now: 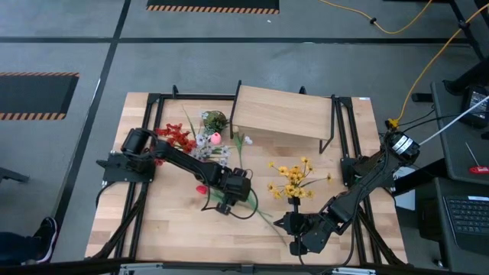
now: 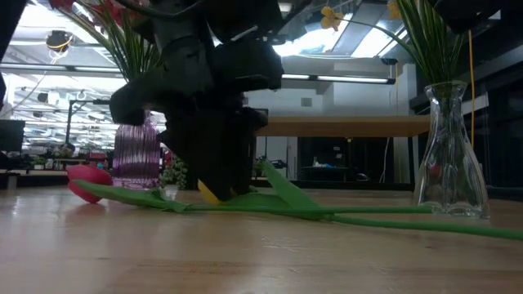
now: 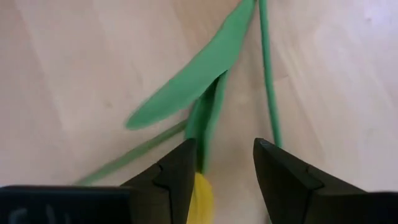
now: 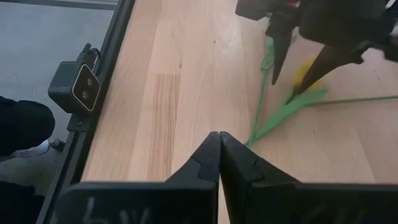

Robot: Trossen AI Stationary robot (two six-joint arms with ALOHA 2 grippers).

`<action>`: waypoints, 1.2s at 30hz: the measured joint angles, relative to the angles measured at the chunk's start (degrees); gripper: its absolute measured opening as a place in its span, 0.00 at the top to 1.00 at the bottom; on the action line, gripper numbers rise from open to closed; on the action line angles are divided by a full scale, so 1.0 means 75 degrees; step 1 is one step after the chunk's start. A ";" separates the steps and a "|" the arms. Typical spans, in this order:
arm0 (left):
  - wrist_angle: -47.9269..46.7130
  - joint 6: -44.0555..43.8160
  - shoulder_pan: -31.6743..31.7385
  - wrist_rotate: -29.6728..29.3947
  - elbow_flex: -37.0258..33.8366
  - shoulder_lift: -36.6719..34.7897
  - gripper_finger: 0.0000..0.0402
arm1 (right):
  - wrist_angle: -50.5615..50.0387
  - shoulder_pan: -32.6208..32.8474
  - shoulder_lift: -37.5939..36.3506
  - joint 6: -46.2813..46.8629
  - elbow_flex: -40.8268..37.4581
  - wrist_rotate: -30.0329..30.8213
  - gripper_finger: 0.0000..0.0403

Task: Pick and place flowers into a vace then onto a shelf
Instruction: Put the yellow flower into the transparent vase

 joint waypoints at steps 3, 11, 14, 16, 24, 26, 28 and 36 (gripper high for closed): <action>0.0001 -0.0409 -0.0028 0.0349 0.0011 0.0136 0.61 | 0.0011 0.0000 0.0000 0.0020 0.0000 0.0000 0.98; 0.0094 0.0138 -0.0250 -0.0260 0.0017 0.0230 0.61 | 0.0016 0.0000 0.0000 0.0014 0.0000 0.0000 0.98; 0.0381 0.0558 -0.0399 -0.0783 -0.0012 0.0186 0.61 | 0.0014 0.0003 0.0000 0.0014 -0.0003 0.0000 0.98; 0.0582 0.0821 -0.0460 -0.1096 -0.0012 0.0174 0.61 | 0.0012 0.0000 0.0000 0.0005 -0.0003 0.0000 0.98; 0.0610 0.0836 -0.0378 -0.1280 -0.0009 0.0206 0.62 | 0.0014 0.0000 0.0000 0.0000 -0.0003 0.0000 0.98; 0.0580 0.0822 -0.0348 -0.1230 -0.0009 0.0206 0.63 | 0.0014 0.0000 0.0000 0.0000 -0.0003 0.0000 0.98; 0.0587 0.0818 -0.0322 -0.1270 -0.0009 0.0206 0.66 | 0.0016 0.0000 0.0000 0.0000 -0.0003 0.0000 0.98; 0.0615 0.0826 -0.0344 -0.1237 0.0035 0.0522 0.84 | 0.0040 0.0000 0.0000 -0.0003 -0.0003 0.0003 0.98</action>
